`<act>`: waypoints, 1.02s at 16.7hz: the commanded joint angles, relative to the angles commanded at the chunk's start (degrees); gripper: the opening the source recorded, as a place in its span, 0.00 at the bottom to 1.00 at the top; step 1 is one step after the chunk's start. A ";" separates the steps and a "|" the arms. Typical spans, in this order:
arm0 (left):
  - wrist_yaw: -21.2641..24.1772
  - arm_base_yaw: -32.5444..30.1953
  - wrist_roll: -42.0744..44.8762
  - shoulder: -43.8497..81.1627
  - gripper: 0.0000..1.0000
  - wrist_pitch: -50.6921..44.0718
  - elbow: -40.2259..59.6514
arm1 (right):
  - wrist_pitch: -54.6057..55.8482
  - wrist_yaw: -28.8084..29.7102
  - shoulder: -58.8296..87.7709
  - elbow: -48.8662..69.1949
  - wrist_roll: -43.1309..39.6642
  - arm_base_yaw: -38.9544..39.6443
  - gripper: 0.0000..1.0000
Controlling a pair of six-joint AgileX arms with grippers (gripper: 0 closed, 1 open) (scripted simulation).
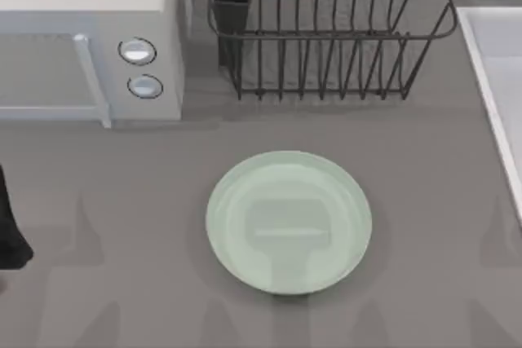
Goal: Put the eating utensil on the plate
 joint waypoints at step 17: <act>0.15 15.94 53.61 58.81 1.00 -44.41 35.70 | 0.00 0.00 0.00 0.00 0.00 0.00 1.00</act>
